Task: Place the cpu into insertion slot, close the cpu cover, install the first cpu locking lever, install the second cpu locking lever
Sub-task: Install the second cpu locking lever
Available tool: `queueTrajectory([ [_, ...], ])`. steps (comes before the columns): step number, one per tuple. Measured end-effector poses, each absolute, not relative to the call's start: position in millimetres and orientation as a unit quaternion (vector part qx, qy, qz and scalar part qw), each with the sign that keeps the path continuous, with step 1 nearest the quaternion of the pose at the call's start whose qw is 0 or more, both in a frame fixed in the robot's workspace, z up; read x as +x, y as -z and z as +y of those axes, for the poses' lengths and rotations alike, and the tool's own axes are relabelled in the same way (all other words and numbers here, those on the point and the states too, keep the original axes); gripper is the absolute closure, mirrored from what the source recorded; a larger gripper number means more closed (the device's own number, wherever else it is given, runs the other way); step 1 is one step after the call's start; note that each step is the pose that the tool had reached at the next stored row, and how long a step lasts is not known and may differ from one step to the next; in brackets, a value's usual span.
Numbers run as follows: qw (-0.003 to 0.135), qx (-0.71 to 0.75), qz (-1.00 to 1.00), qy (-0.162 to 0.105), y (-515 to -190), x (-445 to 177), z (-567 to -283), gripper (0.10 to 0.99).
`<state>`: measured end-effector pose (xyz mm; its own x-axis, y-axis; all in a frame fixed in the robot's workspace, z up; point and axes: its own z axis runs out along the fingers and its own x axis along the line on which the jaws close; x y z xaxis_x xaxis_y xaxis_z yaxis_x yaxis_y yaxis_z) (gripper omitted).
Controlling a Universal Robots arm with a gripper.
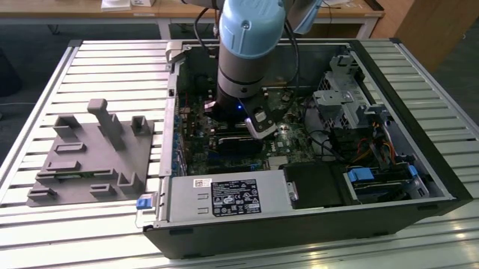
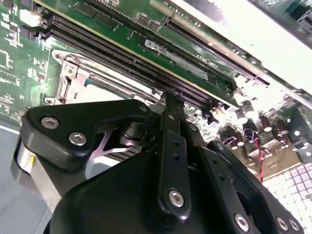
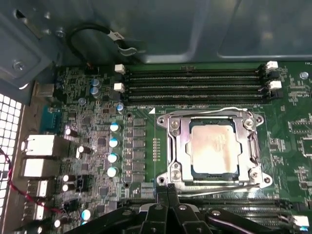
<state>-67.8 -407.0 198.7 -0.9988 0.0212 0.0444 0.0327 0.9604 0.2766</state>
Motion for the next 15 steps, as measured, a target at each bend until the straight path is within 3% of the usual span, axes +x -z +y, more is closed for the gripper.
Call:
queueTrajectory([
  [15,0.021,-0.013,-0.985,0.172,-189.5,-68.8,-406.9,0.980],
])
